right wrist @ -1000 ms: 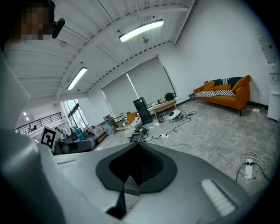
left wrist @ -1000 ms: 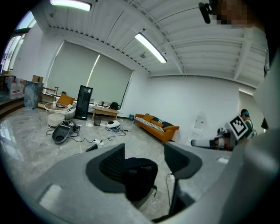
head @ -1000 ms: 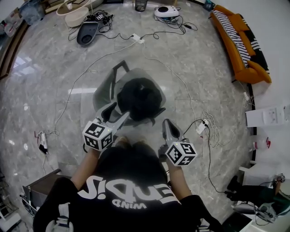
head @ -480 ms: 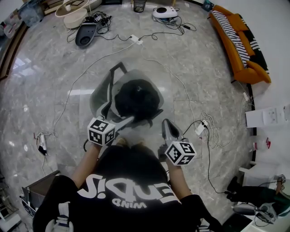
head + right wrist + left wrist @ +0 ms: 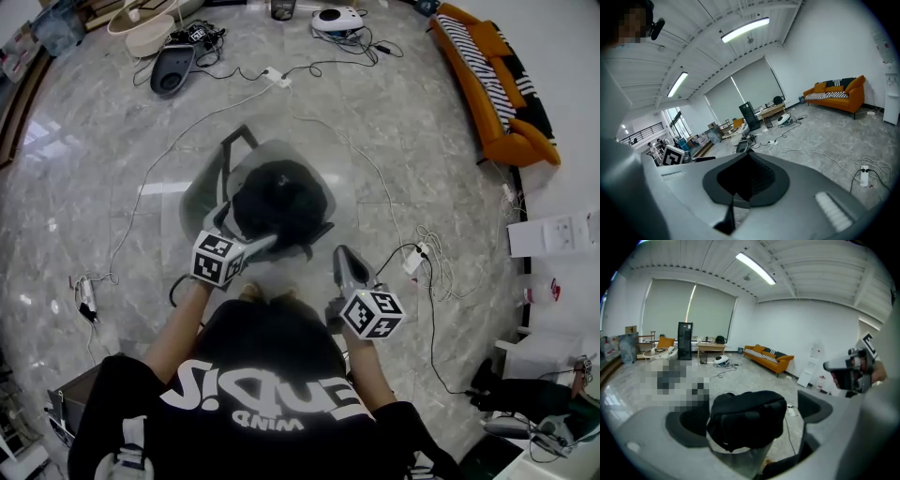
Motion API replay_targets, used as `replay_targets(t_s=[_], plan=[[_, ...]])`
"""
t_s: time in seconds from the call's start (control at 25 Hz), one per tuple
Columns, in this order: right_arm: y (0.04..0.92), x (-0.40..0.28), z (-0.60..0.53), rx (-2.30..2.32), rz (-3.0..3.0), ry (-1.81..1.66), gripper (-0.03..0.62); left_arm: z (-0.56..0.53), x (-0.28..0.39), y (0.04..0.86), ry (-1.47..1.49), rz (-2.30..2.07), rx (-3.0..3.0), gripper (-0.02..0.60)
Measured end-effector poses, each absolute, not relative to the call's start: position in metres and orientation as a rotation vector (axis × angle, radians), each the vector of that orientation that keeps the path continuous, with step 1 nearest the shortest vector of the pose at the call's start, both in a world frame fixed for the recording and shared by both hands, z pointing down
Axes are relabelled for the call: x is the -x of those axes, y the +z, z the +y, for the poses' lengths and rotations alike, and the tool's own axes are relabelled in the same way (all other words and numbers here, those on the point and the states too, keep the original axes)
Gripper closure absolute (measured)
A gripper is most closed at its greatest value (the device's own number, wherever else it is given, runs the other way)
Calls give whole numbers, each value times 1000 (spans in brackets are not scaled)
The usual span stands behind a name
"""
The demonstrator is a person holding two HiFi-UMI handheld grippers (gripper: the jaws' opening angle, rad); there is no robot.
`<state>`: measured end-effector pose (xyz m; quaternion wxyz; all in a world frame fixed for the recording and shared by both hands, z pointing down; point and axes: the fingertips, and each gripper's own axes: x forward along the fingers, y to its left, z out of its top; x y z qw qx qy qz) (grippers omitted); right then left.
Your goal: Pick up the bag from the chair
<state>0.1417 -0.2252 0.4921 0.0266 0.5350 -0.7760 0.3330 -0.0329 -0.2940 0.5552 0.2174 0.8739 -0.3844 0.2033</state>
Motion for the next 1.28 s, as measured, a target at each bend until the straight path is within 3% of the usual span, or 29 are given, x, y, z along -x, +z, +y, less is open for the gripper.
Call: replay_targets(t_s=[0.92,1.16,1.28], plan=[[525,-173,-236,-1718,-2270,1163,594,-336,-4,633,856,-896,-2447,-6],[534,-173,-244,-1701,-2249,1202,594,-347,-10,642,851,-897,-2434,32],[538,-174,-245,-1692,-2240,1218,594,-347,-10,648,844,-887,-2403,80]])
